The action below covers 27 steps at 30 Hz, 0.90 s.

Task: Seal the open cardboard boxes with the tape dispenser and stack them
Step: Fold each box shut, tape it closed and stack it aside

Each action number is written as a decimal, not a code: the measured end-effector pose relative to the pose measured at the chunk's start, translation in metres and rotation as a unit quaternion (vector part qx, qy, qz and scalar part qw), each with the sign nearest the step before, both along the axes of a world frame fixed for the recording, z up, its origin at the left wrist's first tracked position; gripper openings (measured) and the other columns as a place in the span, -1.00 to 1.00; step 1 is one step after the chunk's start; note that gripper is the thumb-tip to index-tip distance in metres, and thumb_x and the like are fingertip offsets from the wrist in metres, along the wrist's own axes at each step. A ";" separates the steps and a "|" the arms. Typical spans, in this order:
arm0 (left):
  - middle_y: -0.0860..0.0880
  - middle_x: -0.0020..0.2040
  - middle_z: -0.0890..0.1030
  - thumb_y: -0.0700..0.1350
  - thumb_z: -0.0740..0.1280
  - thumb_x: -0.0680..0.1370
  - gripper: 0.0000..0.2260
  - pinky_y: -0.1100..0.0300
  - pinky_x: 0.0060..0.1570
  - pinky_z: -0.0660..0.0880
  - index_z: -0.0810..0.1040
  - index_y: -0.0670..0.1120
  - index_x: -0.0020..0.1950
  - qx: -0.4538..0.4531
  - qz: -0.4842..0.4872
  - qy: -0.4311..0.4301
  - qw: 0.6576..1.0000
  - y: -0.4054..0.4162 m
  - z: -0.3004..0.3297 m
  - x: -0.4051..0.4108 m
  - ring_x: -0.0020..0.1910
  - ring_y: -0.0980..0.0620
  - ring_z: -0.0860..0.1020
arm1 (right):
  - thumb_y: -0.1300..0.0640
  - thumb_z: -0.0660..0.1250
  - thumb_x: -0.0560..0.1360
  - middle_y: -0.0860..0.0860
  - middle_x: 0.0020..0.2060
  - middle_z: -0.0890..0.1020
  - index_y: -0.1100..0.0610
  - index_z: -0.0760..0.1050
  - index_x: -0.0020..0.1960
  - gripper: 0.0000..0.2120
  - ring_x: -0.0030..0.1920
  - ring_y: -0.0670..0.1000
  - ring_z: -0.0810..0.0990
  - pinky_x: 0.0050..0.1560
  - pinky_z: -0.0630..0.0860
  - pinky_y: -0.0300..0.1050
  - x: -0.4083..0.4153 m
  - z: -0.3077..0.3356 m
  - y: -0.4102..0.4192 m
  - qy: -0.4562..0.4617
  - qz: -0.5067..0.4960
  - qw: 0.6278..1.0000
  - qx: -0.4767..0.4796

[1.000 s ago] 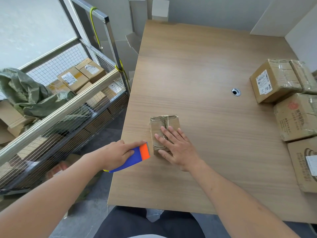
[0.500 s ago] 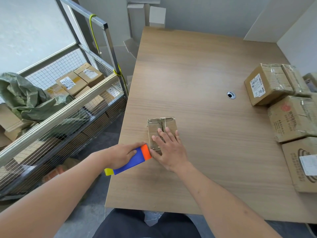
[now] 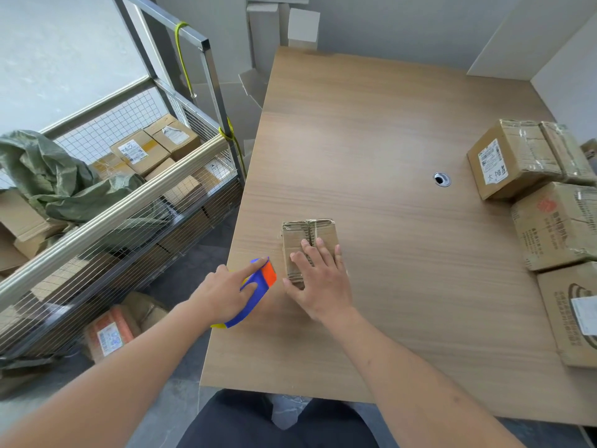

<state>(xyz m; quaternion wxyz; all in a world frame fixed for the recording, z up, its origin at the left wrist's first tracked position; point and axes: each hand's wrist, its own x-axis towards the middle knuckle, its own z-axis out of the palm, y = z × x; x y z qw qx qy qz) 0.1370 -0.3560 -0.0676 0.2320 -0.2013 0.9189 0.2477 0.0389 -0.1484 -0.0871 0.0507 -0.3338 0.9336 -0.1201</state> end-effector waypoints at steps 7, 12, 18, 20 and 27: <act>-0.13 0.07 0.46 0.27 0.23 0.63 -0.41 0.02 0.10 0.49 0.02 0.45 0.59 -0.074 0.057 0.052 0.994 0.044 -0.029 0.002 0.03 -0.16 0.49 | -0.08 0.42 0.39 0.12 0.40 0.52 0.12 0.55 0.20 -0.55 0.50 0.29 0.37 0.47 0.22 0.43 0.012 -0.017 -0.014 0.106 -0.037 0.993 -0.022; -0.06 0.00 0.38 0.26 0.33 0.58 -0.26 0.09 -0.01 0.45 -0.06 0.40 0.61 -0.057 0.070 0.095 0.991 0.059 -0.044 0.018 -0.01 -0.06 0.43 | -0.10 0.41 0.43 0.12 0.39 0.54 0.11 0.57 0.21 -0.56 0.49 0.28 0.39 0.45 0.24 0.43 0.009 -0.036 -0.010 0.171 -0.028 0.983 -0.067; -0.02 -0.01 0.43 0.20 0.27 0.63 -0.34 0.10 -0.20 0.40 -0.02 0.34 0.63 -0.050 0.056 0.093 0.993 0.051 -0.033 0.022 -0.13 -0.01 0.39 | -0.01 0.36 0.35 0.09 0.36 0.56 0.10 0.53 0.14 -0.61 0.50 0.25 0.38 0.50 0.18 0.37 0.013 -0.022 -0.017 0.105 -0.074 0.989 -0.074; -0.04 0.03 0.45 0.12 0.23 0.66 -0.45 0.09 -0.21 0.41 0.13 0.25 0.62 -0.073 0.053 0.080 0.993 0.048 -0.024 0.017 -0.11 -0.06 0.45 | 0.05 0.37 0.35 0.10 0.35 0.57 0.09 0.55 0.13 -0.63 0.50 0.25 0.38 0.51 0.19 0.35 0.015 -0.017 -0.015 0.077 -0.094 0.990 -0.076; -0.08 0.16 0.47 -0.12 0.25 0.62 -0.55 0.04 -0.12 0.52 0.40 0.06 0.52 -0.058 0.034 0.108 0.992 0.049 0.002 -0.003 -0.02 -0.14 0.53 | -0.19 0.28 0.60 0.02 0.43 0.52 0.02 0.58 0.17 -0.68 0.54 0.16 0.33 0.56 0.13 0.22 0.013 0.001 0.007 -0.001 -0.090 0.994 -0.058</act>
